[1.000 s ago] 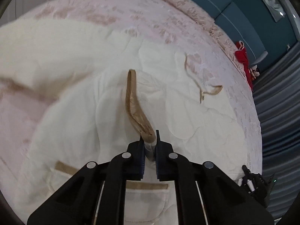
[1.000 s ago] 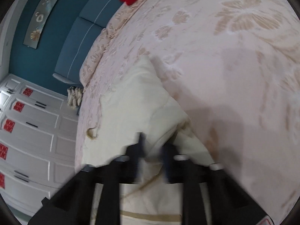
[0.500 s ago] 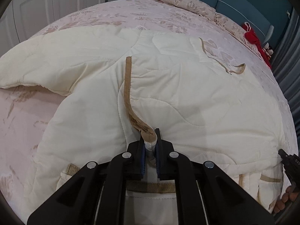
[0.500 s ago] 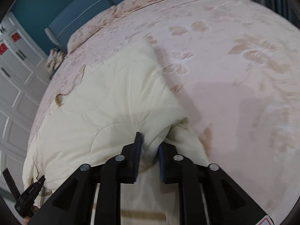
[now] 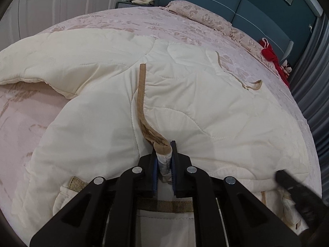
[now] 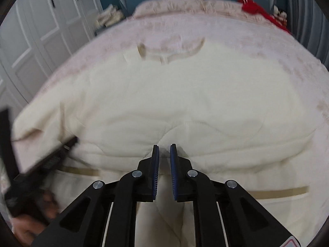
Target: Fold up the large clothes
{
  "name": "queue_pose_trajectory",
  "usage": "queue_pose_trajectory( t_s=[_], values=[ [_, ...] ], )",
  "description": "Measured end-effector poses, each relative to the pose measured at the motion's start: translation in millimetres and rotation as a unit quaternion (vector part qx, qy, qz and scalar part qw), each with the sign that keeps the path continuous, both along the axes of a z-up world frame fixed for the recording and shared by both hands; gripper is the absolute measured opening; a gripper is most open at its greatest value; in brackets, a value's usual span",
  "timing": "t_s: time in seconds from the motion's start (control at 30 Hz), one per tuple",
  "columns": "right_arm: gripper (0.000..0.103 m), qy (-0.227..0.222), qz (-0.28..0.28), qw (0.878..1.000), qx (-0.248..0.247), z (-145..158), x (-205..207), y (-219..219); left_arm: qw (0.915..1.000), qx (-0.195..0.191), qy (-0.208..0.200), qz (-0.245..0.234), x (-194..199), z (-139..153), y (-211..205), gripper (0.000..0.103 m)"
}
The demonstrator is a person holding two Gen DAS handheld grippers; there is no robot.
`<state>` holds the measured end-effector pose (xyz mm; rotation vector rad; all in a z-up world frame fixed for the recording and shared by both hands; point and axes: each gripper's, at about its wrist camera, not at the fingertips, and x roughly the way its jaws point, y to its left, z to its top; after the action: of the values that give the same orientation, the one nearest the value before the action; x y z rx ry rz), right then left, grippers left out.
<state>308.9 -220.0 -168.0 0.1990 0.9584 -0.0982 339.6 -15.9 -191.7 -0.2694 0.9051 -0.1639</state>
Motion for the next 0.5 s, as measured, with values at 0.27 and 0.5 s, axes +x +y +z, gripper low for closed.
queue_pose_trajectory(
  t_s=[0.27,0.5],
  values=[
    [0.007,-0.025,-0.003,1.0,-0.006,-22,-9,0,0.9983,-0.058,-0.01,0.004,0,-4,12,0.013],
    [0.007,-0.031,-0.003,0.999,-0.026,-21,-16,6,0.9849,-0.148,-0.029,0.084,-17,52,112,0.064]
  ],
)
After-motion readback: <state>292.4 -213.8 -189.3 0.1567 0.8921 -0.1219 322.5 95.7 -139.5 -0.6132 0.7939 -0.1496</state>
